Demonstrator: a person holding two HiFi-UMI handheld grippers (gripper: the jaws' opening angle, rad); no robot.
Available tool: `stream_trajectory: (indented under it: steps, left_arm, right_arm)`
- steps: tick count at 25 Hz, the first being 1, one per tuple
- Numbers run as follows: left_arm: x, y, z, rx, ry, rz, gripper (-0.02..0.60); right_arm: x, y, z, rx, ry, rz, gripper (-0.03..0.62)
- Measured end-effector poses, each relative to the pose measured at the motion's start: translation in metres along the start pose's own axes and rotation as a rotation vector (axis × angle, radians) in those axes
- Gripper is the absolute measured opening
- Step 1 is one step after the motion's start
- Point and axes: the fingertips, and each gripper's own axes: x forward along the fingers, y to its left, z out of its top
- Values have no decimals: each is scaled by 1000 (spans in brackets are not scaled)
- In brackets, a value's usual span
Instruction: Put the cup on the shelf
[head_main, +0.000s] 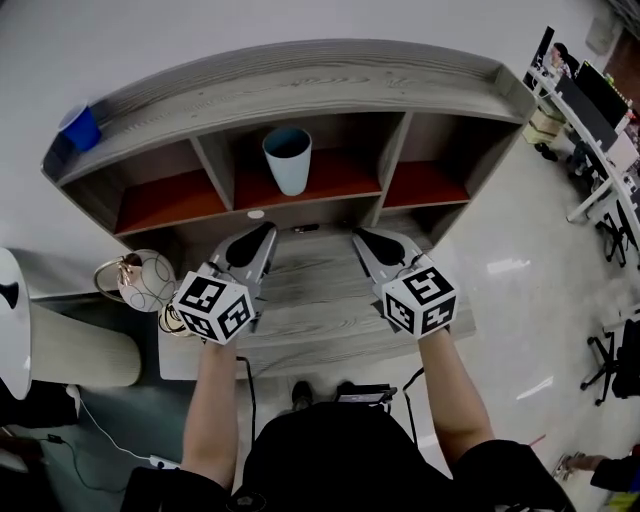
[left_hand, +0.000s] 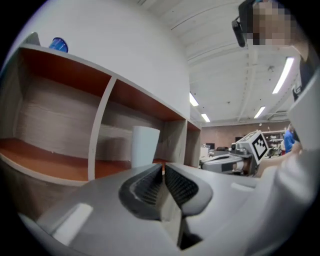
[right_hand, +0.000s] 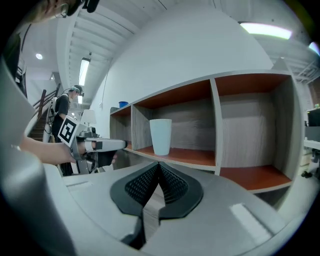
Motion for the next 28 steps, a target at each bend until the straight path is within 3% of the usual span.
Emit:
stream_trajectory:
  steps: [11,16,28]
  left_arm:
    - [-15,-62,-50,-50,42,-200,0]
    - [-24,-68,-60,-91,37,-219,0]
    - [-29,-74,-63,-77,46,-233,0]
  right_arm:
    - [-35,26,-50,67,55,-51,12]
    - [-41,28,-58,85,66,-63,12]
    - [-34,39,-46,78,45,-45,12]
